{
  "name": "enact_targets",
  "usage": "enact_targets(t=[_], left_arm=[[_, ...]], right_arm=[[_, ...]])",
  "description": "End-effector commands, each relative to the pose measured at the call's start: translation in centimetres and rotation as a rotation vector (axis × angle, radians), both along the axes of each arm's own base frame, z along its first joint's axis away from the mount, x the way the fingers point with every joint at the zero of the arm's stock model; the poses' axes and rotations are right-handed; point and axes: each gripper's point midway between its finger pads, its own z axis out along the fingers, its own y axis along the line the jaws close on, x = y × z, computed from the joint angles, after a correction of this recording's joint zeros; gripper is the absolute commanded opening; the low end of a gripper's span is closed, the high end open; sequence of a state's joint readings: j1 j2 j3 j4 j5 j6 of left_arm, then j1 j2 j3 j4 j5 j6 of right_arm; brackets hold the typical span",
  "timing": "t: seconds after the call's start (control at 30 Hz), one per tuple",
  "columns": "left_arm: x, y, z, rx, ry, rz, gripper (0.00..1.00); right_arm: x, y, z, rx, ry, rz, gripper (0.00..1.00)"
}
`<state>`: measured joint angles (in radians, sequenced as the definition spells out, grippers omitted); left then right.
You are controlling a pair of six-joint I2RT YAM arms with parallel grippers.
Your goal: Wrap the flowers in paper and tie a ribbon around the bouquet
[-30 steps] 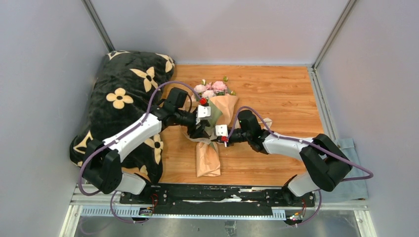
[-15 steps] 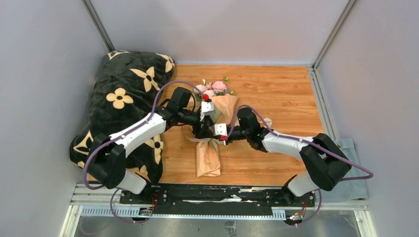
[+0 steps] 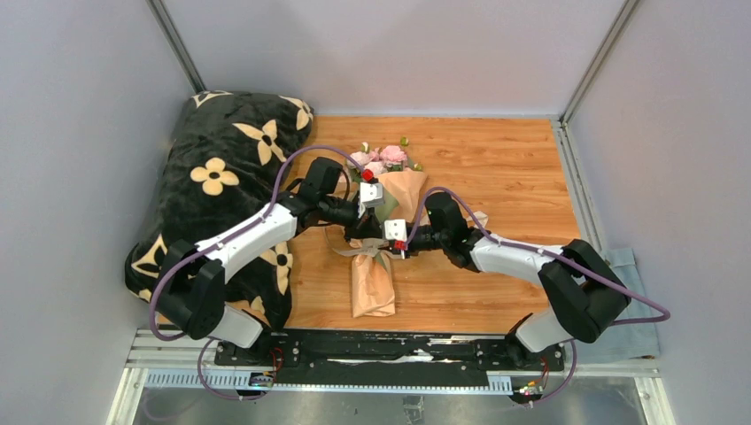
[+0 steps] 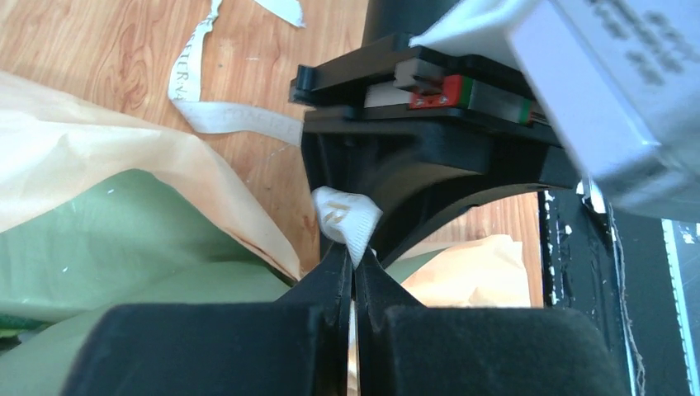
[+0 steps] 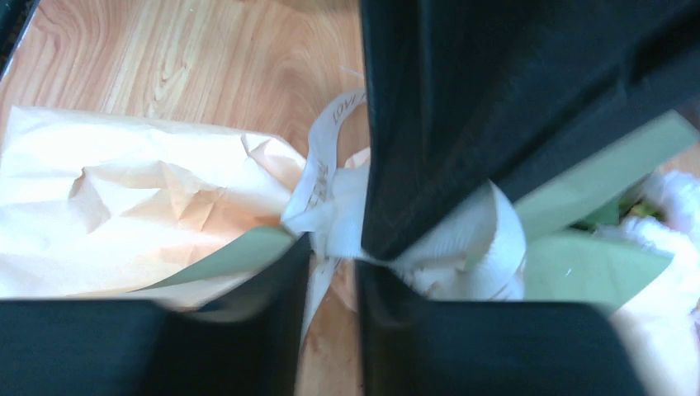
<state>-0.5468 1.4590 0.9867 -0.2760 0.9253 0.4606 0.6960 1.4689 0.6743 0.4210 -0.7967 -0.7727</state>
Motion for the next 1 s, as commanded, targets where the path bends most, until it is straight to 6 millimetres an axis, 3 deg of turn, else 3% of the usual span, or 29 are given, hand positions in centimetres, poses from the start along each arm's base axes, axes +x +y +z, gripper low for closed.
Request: enact_targets(t=[0.0, 0.07, 0.17, 0.23, 0.33, 0.37, 0.4, 0.5, 0.57, 0.67, 0.97], left_arm=[[0.7, 0.7, -0.1, 0.02, -0.074, 0.05, 0.0], [1.9, 1.2, -0.1, 0.03, -0.126, 0.108, 0.0], [2.9, 1.7, 0.2, 0.016, -0.162, 0.162, 0.0], [2.7, 1.7, 0.4, 0.006, -0.165, 0.16, 0.0], [1.9, 1.7, 0.4, -0.011, -0.164, 0.134, 0.0], [1.8, 1.6, 0.5, -0.02, -0.162, 0.128, 0.0], [1.8, 1.5, 0.7, -0.031, -0.163, 0.133, 0.0], [2.1, 1.2, 1.5, -0.061, -0.172, 0.151, 0.0], [2.1, 1.0, 2.0, -0.078, -0.183, 0.147, 0.0], [1.6, 0.9, 1.9, -0.08, -0.171, 0.144, 0.0], [0.5, -0.3, 3.4, -0.156, -0.132, 0.166, 0.0]], right_arm=[[1.2, -0.9, 1.8, -0.002, 0.019, -0.105, 0.36], [1.5, -2.2, 2.3, -0.005, 0.064, -0.209, 0.5], [1.6, -4.9, 3.0, 0.007, 0.13, -0.365, 0.59], [3.0, -7.9, 3.5, 0.029, 0.176, -0.559, 0.66], [5.8, -13.5, 3.6, 0.065, 0.294, -0.896, 0.71], [7.3, -16.2, 3.5, 0.089, 0.386, -1.035, 0.71], [8.5, -19.3, 2.7, 0.077, 0.495, -1.178, 0.73], [9.8, -25.6, 0.1, -0.035, 0.677, -1.502, 0.75], [9.8, -28.3, -2.0, -0.161, 0.772, -1.604, 0.68], [10.4, -29.6, -4.8, -0.26, 0.871, -1.637, 0.61], [11.8, -27.9, -8.7, -0.271, 1.005, -1.565, 0.58]])
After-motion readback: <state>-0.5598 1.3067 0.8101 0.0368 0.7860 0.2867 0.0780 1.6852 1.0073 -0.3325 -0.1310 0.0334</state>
